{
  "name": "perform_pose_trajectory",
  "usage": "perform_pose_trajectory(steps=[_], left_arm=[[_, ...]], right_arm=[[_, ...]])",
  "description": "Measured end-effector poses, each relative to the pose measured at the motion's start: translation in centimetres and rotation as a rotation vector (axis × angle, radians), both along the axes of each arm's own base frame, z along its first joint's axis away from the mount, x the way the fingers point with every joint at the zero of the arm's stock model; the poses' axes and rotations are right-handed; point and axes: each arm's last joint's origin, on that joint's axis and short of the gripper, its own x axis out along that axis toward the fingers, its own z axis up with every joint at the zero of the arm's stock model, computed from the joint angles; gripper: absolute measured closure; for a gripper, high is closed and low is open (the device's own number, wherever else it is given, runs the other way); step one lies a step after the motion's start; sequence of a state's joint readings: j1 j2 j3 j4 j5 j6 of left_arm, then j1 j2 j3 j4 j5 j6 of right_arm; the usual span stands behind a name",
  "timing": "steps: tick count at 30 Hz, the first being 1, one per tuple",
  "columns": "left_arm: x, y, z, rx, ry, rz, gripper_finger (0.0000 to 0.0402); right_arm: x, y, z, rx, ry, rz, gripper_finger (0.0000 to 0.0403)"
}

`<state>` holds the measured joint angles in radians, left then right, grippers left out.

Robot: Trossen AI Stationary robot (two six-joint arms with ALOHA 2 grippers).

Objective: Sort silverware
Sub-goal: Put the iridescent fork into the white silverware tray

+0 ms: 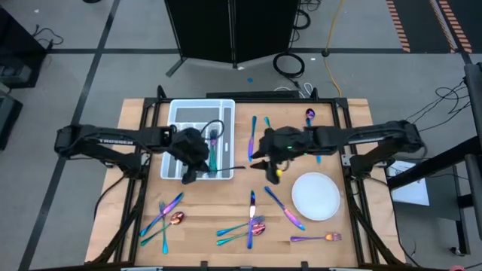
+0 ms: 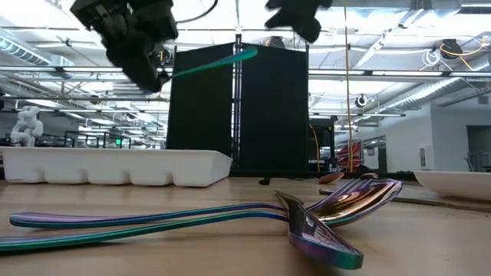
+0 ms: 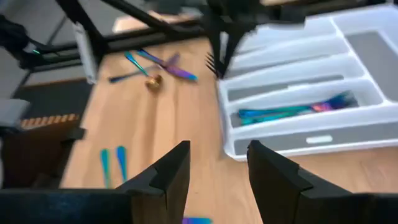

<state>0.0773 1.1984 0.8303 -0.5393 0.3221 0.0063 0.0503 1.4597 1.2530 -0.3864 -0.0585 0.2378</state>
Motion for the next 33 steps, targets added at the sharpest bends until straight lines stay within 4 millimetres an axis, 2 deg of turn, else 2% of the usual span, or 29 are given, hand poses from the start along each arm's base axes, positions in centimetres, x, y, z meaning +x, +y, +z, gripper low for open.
perform_pose_trajectory(steps=[4, 8, 11, 18, 25, 33], left_arm=[[1.0, -1.0, 1.1, 0.107, 0.055, 0.017, 0.0401], [2.1, -1.3, 1.0, 0.154, 0.119, 0.019, 0.0401], [2.8, -1.7, 0.5, 0.168, 0.153, -0.01, 0.0401], [4.3, -2.2, 0.8, 0.2, 0.143, -0.042, 0.0399], [4.5, -2.2, 1.1, 0.218, 0.134, -0.037, 0.0397], [4.5, -2.1, 1.1, 0.218, 0.135, -0.036, 0.0395]], right_arm=[[2.1, 0.0, -1.7, 0.014, -0.019, 0.08, 0.0259], [3.0, 0.2, -1.6, 0.027, -0.096, 0.129, 0.0259], [3.3, 0.0, -2.2, 0.001, -0.08, 0.126, 0.0259], [5.0, -0.1, -5.5, -0.002, 0.029, 0.103, 0.0259], [5.1, 0.0, -7.0, 0.006, 0.114, 0.102, 0.0259], [4.9, -0.1, -7.3, -0.011, 0.151, 0.084, 0.0265]])
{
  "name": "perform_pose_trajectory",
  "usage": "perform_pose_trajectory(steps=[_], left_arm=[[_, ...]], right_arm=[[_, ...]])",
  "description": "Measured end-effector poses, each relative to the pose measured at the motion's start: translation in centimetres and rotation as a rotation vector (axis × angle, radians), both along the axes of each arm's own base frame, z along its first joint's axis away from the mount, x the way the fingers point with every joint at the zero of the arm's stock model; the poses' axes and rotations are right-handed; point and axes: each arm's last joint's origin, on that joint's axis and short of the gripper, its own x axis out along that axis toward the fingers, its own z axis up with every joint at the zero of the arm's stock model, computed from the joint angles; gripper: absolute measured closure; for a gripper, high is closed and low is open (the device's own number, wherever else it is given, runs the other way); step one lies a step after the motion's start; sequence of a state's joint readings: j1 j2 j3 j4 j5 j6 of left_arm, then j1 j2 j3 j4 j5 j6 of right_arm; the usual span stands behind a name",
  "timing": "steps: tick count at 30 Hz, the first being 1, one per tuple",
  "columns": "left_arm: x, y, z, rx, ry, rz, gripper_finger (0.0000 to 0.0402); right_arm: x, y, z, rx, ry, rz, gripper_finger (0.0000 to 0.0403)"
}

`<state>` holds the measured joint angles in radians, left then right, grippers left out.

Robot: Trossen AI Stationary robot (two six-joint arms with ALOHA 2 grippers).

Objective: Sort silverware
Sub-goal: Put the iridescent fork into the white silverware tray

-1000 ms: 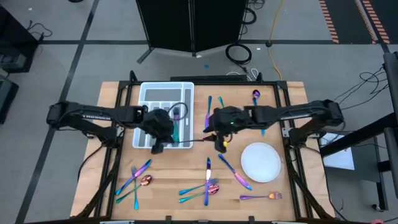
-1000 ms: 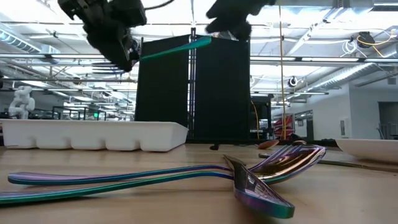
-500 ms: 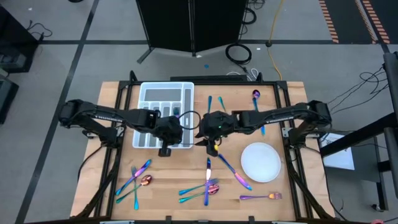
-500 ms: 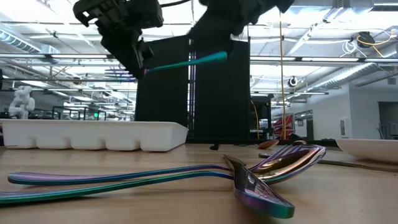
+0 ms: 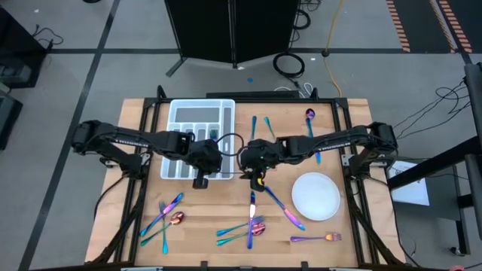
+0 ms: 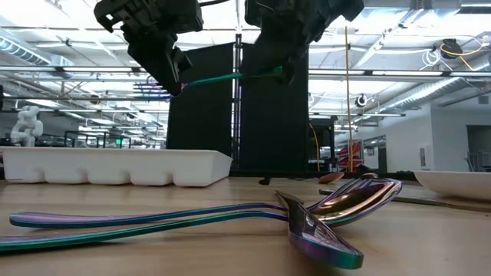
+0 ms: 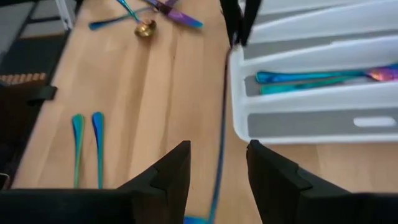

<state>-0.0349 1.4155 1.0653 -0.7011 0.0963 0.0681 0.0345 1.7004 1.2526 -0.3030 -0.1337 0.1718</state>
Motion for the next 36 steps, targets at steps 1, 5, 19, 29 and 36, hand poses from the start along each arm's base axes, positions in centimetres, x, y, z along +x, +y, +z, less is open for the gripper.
perform_pose_trajectory(steps=[1, 5, 19, 29, 36], left_arm=[[0.0, 0.0, 0.0, 0.0, 0.0, 0.0, 0.0395], [0.0, 0.1, 0.0, 0.002, 0.0, 0.005, 0.0394], [0.0, 0.2, 0.0, 0.088, -0.007, -0.009, 0.0383], [-3.0, 1.1, 3.5, 0.187, -0.129, 0.024, 0.0305], [-9.6, 2.2, 6.2, 0.15, -0.376, 0.165, 0.0299]], right_arm=[[-0.1, 0.0, -0.1, -0.008, 0.012, -0.008, 0.027], [-0.4, -0.2, -0.4, -0.038, 0.055, -0.037, 0.0303], [-0.4, -0.2, -0.4, -0.027, 0.065, -0.071, 0.0401], [-1.2, -0.5, -0.8, -0.081, 0.151, -0.072, 0.0402], [-1.3, -1.1, -0.4, -0.101, 0.137, -0.075, 0.0403]])
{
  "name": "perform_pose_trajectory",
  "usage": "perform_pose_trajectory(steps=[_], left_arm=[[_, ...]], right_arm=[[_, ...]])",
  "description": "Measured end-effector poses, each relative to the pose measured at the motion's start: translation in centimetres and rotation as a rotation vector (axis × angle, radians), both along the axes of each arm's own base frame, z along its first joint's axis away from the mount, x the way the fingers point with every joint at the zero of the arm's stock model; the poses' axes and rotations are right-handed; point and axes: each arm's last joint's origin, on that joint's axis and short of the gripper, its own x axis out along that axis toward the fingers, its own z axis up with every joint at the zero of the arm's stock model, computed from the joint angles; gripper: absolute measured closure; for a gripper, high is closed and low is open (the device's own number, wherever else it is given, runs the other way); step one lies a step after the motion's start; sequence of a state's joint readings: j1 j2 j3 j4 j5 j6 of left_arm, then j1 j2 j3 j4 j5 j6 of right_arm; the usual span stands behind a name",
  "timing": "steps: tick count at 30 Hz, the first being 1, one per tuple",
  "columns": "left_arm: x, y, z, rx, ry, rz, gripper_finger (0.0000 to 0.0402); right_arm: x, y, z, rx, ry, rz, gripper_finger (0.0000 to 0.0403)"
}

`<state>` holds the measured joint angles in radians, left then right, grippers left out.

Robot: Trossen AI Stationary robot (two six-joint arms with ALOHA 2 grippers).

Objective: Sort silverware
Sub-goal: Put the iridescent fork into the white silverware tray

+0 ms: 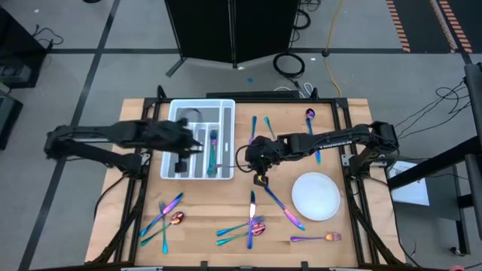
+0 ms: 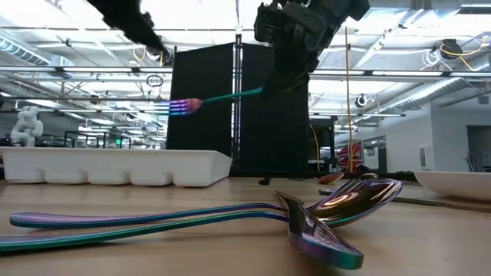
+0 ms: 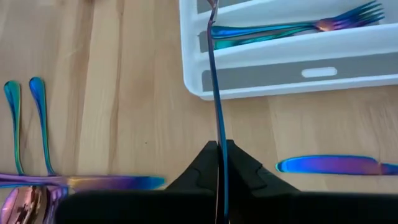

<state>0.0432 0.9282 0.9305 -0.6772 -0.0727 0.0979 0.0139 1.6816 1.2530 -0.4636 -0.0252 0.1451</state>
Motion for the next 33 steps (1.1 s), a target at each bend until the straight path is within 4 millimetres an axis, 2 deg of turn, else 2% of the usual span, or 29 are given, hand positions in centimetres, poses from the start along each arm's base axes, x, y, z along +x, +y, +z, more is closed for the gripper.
perform_pose_trajectory(steps=[7, 13, 19, 22, 25, 27, 33], left_arm=[[-5.7, -0.1, -0.6, -0.041, -0.358, 0.043, 0.0299], [-7.9, -0.4, -3.7, -0.11, -0.7, -0.018, 0.0299], [-7.8, -0.5, -7.8, -0.152, -0.78, -0.043, 0.0299], [-7.5, -0.5, -9.0, -0.157, -0.817, -0.045, 0.0299], [-7.1, -0.5, -9.6, -0.154, -0.883, -0.059, 0.0299], [-6.8, -0.6, -9.9, -0.141, -0.919, -0.102, 0.0299], [-6.0, -1.2, -8.8, -0.12, -1.049, -0.22, 0.0277]], right_arm=[[0.2, -0.1, 1.9, -0.035, -0.143, 0.008, 0.0403], [1.1, 0.0, 3.8, -0.069, -0.341, 0.038, 0.0403], [2.0, 0.5, 5.3, -0.091, -0.534, 0.065, 0.0403], [2.3, 0.9, 6.2, -0.1, -0.634, 0.071, 0.0403], [2.8, 1.0, 6.7, -0.088, -0.817, 0.052, 0.0403], [3.1, 1.0, 6.1, -0.076, -0.908, 0.037, 0.0403], [4.0, 1.0, 3.2, -0.045, -1.076, 0.011, 0.0403]])
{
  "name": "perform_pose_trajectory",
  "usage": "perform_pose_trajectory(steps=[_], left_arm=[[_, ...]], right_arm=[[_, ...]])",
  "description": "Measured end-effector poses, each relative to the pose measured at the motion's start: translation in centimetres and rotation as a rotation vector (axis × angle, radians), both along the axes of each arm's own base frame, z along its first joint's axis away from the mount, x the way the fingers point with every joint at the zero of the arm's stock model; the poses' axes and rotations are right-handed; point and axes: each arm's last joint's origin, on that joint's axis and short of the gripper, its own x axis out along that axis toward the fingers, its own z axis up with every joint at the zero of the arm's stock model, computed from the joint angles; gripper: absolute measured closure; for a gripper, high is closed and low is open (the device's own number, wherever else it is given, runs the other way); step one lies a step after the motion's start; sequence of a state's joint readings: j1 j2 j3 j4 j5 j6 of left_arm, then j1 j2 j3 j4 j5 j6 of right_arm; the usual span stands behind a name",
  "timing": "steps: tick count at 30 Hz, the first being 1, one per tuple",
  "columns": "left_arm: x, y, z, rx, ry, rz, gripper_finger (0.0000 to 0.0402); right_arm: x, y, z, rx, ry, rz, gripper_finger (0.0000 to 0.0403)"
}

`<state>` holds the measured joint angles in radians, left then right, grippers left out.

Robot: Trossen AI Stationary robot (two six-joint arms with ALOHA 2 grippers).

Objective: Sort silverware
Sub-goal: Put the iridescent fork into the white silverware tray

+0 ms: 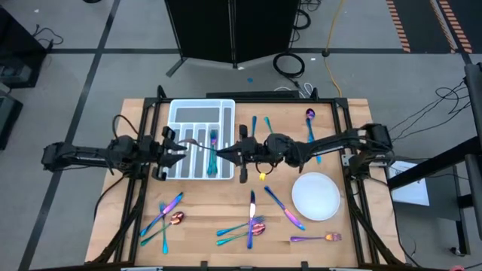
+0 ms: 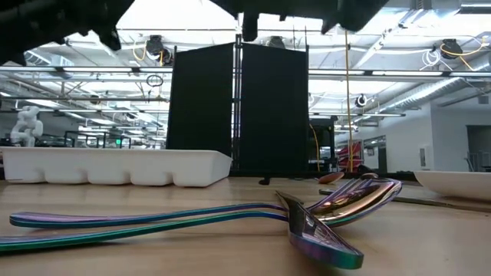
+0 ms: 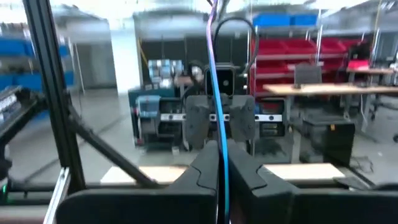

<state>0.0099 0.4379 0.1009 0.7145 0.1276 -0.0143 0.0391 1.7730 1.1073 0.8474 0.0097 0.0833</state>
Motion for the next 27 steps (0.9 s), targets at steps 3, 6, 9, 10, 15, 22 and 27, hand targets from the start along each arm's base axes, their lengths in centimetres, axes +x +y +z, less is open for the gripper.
perform_pose_trajectory(steps=[3, 6, 9, 10, 15, 22, 27], left_arm=[[0.7, -0.3, 0.1, 0.021, -0.028, -0.002, 0.0245], [1.4, -0.1, -0.1, -0.002, -0.023, 0.055, 0.0207], [2.2, 0.0, -0.4, -0.019, -0.004, 0.098, 0.0175], [2.5, 0.0, -0.4, -0.028, 0.002, 0.106, 0.0167], [3.9, 0.0, 0.8, -0.025, 0.005, 0.104, 0.0155], [5.4, -0.2, 2.4, -0.008, -0.005, 0.071, 0.0154], [5.8, -0.2, 3.2, 0.01, -0.024, 0.077, 0.0155]], right_arm=[[0.8, 0.1, -1.2, 0.016, -0.07, 0.006, 0.0403], [1.4, 0.2, -2.3, 0.021, -0.088, 0.007, 0.0403], [2.1, 0.2, -2.9, 0.04, -0.078, 0.012, 0.0403], [2.3, 0.2, -3.2, 0.041, -0.073, 0.012, 0.0403], [2.9, 0.1, -3.7, 0.052, -0.065, -0.036, 0.0403], [3.0, 0.0, -3.8, 0.046, -0.064, -0.061, 0.0403], [3.0, 0.0, -3.8, 0.035, -0.064, -0.063, 0.0403]])
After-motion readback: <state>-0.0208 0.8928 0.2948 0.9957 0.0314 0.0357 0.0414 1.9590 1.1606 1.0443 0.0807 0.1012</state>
